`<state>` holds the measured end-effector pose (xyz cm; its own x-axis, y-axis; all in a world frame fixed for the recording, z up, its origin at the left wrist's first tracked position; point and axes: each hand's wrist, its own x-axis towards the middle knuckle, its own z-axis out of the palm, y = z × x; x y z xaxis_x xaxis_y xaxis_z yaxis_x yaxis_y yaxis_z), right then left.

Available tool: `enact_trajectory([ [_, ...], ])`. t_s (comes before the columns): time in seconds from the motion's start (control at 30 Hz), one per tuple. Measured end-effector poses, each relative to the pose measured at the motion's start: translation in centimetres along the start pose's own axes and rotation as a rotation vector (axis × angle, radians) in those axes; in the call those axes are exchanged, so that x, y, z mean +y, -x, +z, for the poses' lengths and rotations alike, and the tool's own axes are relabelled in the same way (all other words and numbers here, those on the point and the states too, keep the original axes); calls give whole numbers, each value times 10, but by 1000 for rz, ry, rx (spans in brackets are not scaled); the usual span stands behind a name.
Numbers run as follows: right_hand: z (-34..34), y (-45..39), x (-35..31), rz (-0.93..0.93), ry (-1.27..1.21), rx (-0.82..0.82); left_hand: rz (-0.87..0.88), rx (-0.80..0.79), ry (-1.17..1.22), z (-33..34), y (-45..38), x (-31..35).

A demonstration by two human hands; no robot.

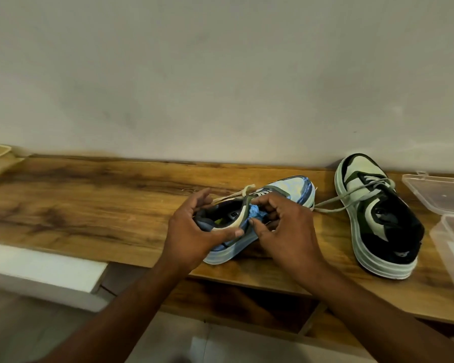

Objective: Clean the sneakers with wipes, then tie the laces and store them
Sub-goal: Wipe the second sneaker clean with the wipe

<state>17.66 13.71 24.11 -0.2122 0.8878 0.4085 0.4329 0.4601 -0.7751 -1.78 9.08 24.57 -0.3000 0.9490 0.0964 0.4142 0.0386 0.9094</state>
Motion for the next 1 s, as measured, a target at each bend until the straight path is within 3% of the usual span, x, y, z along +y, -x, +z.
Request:
enact_trajectory([
  [0.1,2,-4,0,-5,17,8,2,-20,-54,3,4,-7],
  [0.3,1,-2,-1,6,-2,18,-38,54,115,6,10,-16],
  [0.53,-21,0,-12,-116,53,67,-303,66,533,17,28,8],
  [0.67,-18,6,-9,-225,161,54,-326,52,499,24,25,7],
  [0.87,-12,0,3,-233,171,100,-266,50,470,35,11,4],
  [1.0,-6,-4,1,-266,148,96,-314,113,437,37,3,6],
])
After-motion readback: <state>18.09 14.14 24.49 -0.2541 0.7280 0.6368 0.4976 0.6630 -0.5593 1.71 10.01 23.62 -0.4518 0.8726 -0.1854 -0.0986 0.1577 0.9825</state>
